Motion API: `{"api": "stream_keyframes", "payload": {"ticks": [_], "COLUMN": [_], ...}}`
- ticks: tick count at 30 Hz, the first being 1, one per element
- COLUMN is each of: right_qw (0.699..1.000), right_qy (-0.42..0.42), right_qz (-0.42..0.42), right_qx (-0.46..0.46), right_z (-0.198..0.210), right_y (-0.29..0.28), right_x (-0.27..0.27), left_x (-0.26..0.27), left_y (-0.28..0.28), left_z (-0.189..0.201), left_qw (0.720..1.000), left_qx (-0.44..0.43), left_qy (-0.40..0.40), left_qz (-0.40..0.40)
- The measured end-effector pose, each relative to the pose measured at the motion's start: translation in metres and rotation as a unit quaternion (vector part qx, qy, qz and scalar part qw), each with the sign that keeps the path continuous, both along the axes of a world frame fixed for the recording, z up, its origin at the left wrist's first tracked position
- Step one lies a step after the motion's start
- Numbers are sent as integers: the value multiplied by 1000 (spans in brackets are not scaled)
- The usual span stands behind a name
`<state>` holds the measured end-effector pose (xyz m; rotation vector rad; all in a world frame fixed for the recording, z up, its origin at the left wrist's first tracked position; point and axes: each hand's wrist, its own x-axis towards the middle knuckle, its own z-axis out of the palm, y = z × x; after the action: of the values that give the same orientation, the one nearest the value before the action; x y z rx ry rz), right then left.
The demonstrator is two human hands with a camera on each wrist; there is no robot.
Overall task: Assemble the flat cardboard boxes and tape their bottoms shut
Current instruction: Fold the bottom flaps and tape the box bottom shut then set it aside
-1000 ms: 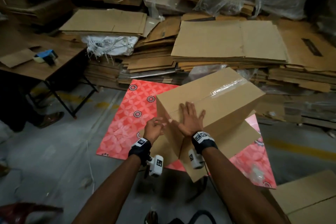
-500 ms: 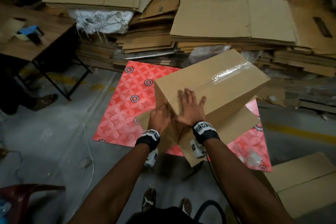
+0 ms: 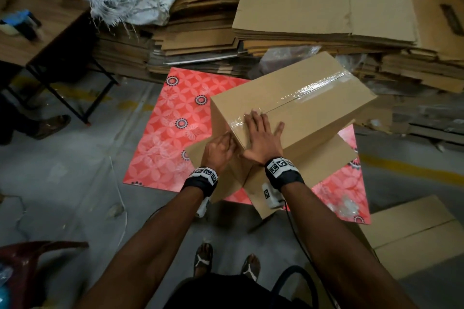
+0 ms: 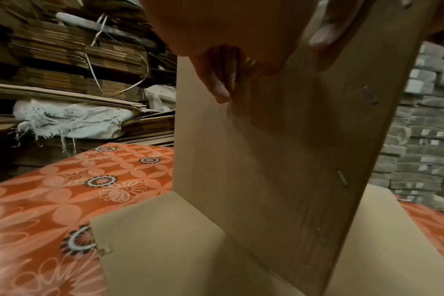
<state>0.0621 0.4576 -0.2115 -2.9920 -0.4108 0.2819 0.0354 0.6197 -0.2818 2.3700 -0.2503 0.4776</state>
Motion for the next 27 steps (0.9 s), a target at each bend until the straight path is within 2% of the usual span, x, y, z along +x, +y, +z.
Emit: {"api": "stream_keyframes", "payload": {"ticks": [4,8,12,19,22,24,25,27], "right_qw": [1000,1000,1000,1000,1000,1000,1000,1000], "right_qy": [6,8,0,1,4,0,0,-1], "right_qz": [0,-1,-4,-8,-10,-11,-12,-13], "right_qx": [-1,0,12,0,-1,1,2,3], "right_z": [0,1,-1,2,1,0,-1,-2], "right_y": [1,1,0,1,1,1,1,0], "right_x": [2,2,2,1,1,1,1,1], "left_x": [-1,-2,-12,-4,-2,0,3,14], "left_y": [-7,-9,-1,3,0,-2,-1,-1], "left_z": [-5,-6,-11,-17,-17,-15,-15,-13], "left_qw": [998,995,992,993,992,979,963,913], "left_qx": [-40,-74,-117,-114,-115,-183,-244,-368], "left_qy": [29,22,0,-26,-18,21,52,116], "left_qz": [33,58,42,34,56,82,98,129]}}
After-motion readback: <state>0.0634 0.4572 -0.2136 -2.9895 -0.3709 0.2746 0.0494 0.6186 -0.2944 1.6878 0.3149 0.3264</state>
